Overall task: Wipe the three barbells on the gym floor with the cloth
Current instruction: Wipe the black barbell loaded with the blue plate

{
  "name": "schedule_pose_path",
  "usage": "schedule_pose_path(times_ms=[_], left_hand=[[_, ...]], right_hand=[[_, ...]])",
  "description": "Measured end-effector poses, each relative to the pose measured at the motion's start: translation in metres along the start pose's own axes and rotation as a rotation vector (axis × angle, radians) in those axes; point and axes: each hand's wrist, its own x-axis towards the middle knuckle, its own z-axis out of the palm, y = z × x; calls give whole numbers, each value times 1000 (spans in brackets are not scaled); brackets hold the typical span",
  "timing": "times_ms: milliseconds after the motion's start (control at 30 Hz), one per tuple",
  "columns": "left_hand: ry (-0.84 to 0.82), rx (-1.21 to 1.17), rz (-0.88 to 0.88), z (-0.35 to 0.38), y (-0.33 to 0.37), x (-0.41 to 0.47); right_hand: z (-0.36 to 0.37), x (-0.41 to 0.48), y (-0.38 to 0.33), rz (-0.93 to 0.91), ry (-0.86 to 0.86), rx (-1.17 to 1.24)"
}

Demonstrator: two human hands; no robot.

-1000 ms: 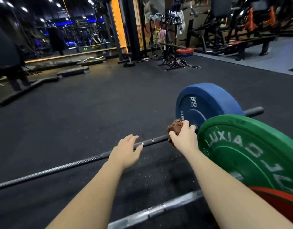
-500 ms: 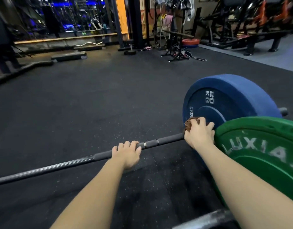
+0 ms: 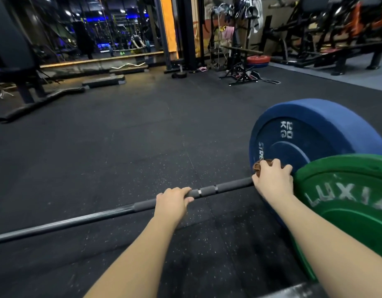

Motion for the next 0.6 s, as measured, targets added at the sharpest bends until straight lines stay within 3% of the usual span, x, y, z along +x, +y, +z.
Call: schedule_pose_path(times_ms=[100,200,400,600], left_hand=[[-39,-54,11,0,-5,1],[-135,-73,47,-4,-9,2],[-80,-72,54,-2,-10,-1],[-18,-55,48,3,-9,-3]], right_hand=[[-6,5,-3,80,-69,199],[-6,-13,-23,-15,-61,382],[3,-24,-35,-249,-51,288],[5,-4,-2,9,-13,234]])
